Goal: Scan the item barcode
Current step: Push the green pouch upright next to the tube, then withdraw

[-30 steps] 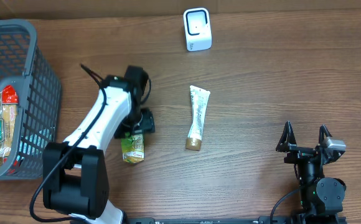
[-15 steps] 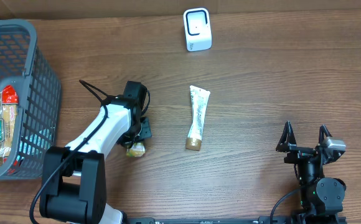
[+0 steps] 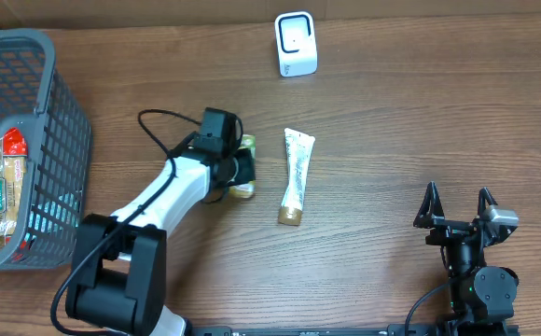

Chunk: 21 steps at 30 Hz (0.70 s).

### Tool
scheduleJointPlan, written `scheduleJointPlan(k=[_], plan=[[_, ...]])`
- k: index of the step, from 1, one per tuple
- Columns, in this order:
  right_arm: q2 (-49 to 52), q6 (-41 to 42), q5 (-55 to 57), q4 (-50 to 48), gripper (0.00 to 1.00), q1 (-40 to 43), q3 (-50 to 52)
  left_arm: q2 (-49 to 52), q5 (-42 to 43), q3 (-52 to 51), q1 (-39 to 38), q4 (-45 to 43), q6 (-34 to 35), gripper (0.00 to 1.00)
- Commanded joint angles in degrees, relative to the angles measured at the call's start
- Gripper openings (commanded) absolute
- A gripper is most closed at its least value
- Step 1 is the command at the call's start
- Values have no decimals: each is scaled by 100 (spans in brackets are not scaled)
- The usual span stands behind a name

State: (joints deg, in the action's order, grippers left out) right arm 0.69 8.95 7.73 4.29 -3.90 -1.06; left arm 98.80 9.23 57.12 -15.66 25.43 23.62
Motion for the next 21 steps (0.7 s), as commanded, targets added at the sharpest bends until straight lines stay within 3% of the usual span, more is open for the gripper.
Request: scheduleJointPlan(k=[1,4,6,8,11,15,21], plan=[[-52,-4,20,-31,100,-50,61,83,544,48,-166,-129,-87,15],[-52,-4,20,-31,100,-50,61,83,542,48,-205,9,-90,27],[-52,-4,20,-31,100,-50,61,83,542,48,-197,177,-92,51],[-52,-4,20,-31,100,-50,61,83,540,83,-184,313,-94,64],[-52,-4,20,-31,100,-50,61,81,525,361,-140,684,-164,69],[-52,-4,20,-31,100,-50,61,79,518,1690,-63,1862,-476,68],[-52,-4,20,-31,100,-50,61,79,219,2885,-87,2605,-728,68]])
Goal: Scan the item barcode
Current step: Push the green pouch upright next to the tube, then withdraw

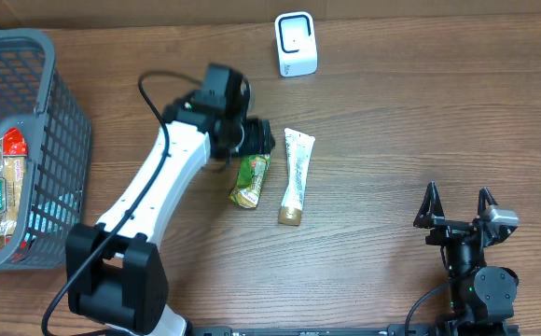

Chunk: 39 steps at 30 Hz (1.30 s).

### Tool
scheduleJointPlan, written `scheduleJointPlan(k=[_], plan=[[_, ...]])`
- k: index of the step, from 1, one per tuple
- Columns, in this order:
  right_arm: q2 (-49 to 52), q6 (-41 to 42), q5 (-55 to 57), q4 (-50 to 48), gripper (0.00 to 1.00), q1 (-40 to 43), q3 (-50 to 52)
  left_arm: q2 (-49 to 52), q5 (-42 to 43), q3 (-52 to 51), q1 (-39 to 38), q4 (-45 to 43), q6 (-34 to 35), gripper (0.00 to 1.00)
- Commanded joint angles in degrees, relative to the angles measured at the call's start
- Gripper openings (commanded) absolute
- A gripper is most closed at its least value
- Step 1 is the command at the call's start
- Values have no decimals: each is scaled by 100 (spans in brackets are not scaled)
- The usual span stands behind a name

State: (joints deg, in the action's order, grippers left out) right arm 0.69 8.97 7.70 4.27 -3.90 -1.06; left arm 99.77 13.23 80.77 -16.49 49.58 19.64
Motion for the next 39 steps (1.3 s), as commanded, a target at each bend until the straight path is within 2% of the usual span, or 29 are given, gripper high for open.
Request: scheduleJointPlan(k=[1,26,33,39], plan=[[-52,-7,22,-28,100,-50,61,-17,-181,599,-7,225,-380,68],[-52,-7,22,-28,100,-50,61,-17,-328,789,199,382,-813,69],[-52,-7,22,-28,100,-50,61,-20,-337,1541,658,809,-946,69],[-52,-7,22,-28,100,-50,61,-20,-520,2758,1034,1390,-1137,69]])
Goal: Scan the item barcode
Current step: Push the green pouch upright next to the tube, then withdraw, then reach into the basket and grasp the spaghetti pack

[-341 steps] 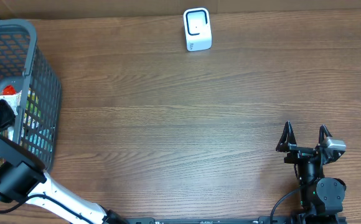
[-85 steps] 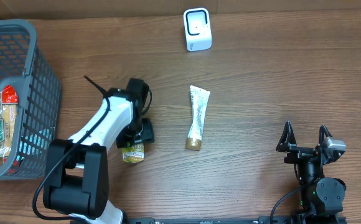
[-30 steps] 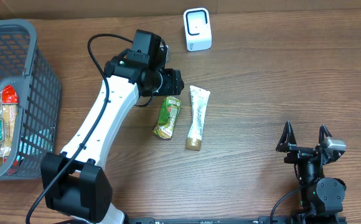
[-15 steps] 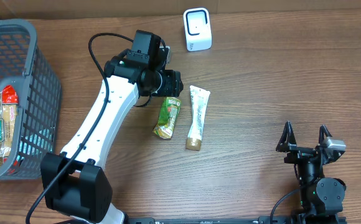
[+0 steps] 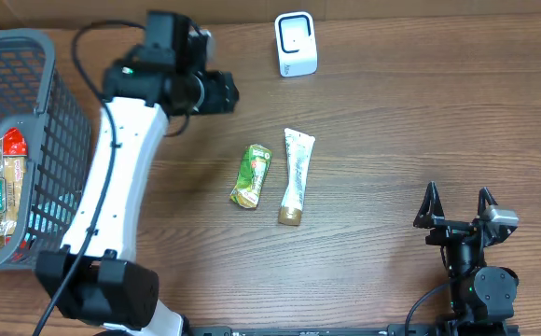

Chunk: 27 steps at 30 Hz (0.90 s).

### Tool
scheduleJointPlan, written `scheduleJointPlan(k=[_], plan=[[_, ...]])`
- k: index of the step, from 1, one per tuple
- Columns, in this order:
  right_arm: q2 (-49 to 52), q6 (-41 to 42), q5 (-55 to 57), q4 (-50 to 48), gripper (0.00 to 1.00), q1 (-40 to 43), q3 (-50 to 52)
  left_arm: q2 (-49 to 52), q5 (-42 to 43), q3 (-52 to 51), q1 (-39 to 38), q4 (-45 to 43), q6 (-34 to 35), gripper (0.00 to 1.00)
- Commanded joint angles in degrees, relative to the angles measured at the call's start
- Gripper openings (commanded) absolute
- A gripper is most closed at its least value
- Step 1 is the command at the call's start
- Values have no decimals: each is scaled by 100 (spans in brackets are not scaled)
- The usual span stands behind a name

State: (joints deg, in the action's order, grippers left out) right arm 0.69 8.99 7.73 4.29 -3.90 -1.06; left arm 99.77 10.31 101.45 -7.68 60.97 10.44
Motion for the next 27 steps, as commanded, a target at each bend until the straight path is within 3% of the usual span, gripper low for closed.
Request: scheduleJointPlan(k=[1,15,22,27], plan=[[-52,-9,20,-31,100,-50,61,-20,-328,901,199,369,-219,70],[-52,-9,20,-31,100,-50,61,-26,-776,3663,1285,1757,-315,83],[-52,-9,20,-31,100,-50,61,-24,-778,3788,2079,2179,157,92],[-52,-9,20,-31,100,-50,61,-24,-686,3788,2494,2389,179,92]])
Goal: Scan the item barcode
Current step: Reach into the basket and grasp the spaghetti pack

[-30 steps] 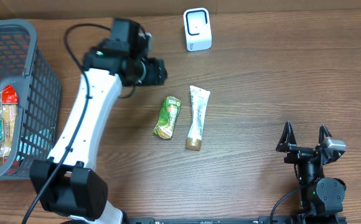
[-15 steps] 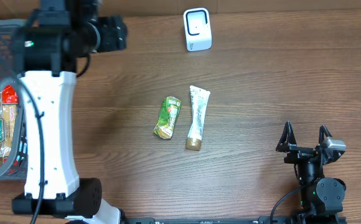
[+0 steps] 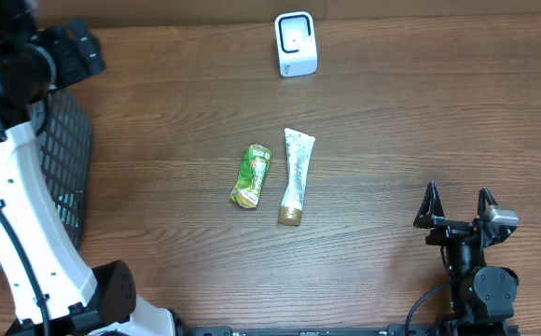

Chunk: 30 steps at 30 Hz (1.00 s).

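Note:
A green snack packet [image 3: 251, 175] lies flat mid-table. Right beside it is a white tube with a gold cap [image 3: 297, 177]. The white barcode scanner [image 3: 296, 44] stands at the back edge. My left gripper [image 3: 82, 51] is raised high at the far left over the basket's corner, far from both items. It looks open, with nothing between its fingers. My right gripper [image 3: 457, 207] rests at the front right, open and empty, with its fingers pointing away from me.
A grey wire basket [image 3: 73, 159] stands at the left edge, mostly hidden under my white left arm [image 3: 9, 205]. Bare wood stretches between the two items and the scanner.
My left gripper has moved from a spot left of the scanner to the far left, over the basket. The packet, tube, scanner and right arm have not moved.
First my left gripper was down on the green packet beside the tube. Then it was just behind the packet, which lay free on the table. After that it stood empty farther back-left, and now it hangs over the basket.

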### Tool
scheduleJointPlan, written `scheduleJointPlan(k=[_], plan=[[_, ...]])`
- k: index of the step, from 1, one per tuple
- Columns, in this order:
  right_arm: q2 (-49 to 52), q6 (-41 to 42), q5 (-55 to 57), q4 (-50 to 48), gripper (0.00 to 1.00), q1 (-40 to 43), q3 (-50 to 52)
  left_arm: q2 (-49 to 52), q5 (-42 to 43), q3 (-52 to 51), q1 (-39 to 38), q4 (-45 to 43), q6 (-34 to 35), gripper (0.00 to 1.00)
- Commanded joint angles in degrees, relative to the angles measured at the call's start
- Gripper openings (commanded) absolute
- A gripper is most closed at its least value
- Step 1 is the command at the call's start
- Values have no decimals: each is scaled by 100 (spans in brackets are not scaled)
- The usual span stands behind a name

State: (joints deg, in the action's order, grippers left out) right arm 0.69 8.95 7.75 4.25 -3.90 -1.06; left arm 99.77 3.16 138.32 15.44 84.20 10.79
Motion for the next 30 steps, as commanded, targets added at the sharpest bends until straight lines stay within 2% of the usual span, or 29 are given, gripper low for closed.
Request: scheduleJointPlan(k=[1,10,12,13,16,19,21,24,27,30], plan=[[-52,-4,17,-26,100,-50,61,-24,24,101,212,83,140,92],[-52,-4,17,-26,100,-50,61,-33,26,103,271,63,125,91],[-52,-4,17,-26,100,-50,61,-57,0,103,341,33,125,93],[-52,-4,17,-26,100,-50,61,-72,-55,103,439,-22,142,97],[-52,-4,17,-26,100,-50,61,-76,168,103,1093,-66,581,100],[-52,-4,17,-26,100,-50,61,-9,879,74,2142,-42,599,100],[-52,-4,17,-26,100,-50,61,33,1001,24,2579,-26,588,100],[-52,-4,17,-26,100,-50,61,144,570,-122,3060,-22,361,95],[-52,-4,17,-26,100,-50,61,262,-240,-461,3182,-87,315,94],[-52,-4,17,-26,100,-50,61,411,-476,-1010,3189,-457,264,91]])
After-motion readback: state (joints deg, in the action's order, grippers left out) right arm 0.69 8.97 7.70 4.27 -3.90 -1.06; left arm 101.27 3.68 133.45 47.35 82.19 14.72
